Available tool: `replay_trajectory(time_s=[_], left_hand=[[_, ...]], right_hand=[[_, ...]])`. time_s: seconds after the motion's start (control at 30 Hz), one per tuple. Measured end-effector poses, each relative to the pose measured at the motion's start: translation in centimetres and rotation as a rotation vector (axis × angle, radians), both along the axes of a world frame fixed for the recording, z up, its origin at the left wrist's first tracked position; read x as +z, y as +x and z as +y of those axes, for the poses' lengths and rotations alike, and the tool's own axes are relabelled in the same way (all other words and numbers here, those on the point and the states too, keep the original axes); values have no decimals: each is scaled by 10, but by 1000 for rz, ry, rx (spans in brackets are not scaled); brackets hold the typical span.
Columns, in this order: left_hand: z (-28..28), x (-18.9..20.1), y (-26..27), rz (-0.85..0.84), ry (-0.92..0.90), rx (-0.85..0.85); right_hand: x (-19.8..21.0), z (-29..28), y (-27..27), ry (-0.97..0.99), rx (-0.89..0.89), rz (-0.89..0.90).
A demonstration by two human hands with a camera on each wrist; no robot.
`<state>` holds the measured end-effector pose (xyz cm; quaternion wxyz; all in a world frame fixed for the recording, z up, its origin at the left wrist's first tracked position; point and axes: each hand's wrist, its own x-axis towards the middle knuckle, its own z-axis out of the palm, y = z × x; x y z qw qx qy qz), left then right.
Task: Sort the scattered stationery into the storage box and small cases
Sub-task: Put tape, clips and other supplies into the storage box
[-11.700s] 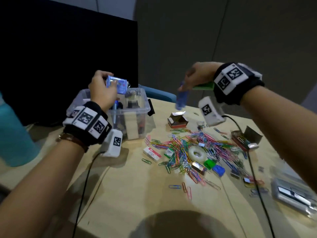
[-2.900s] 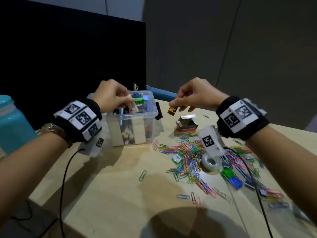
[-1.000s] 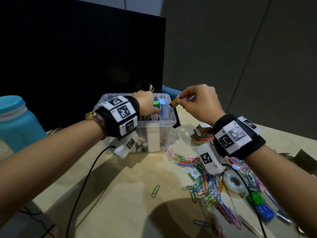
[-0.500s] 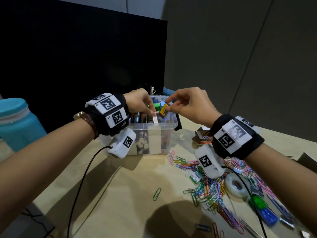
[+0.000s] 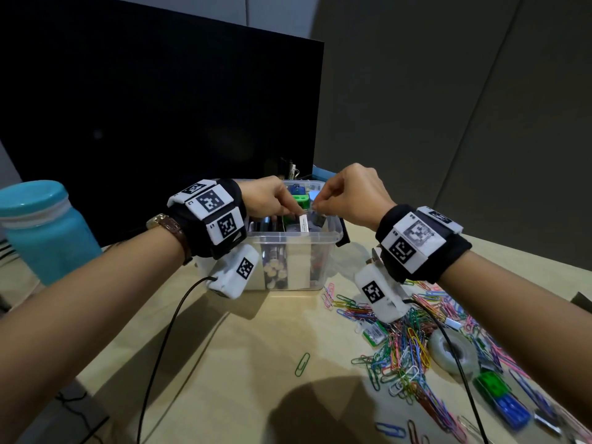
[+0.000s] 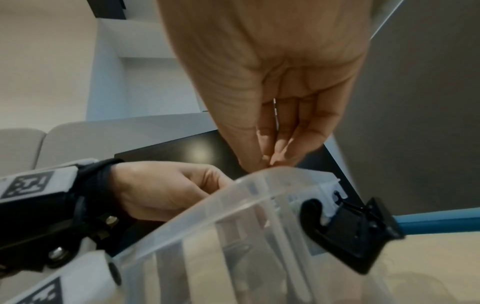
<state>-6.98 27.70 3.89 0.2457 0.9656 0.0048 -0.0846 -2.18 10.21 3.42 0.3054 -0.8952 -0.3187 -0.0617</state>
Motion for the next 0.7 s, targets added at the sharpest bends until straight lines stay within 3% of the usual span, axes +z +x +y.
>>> replay_trajectory(time_s=[0.43,0.7], left_hand=[[-5,-6,-9,-23,51,-37],[-6,-15,-11,-64,56,-2]], right_hand=[[13,13,6,-564,-61,-48],[10,29,0,-625,-131,-263]])
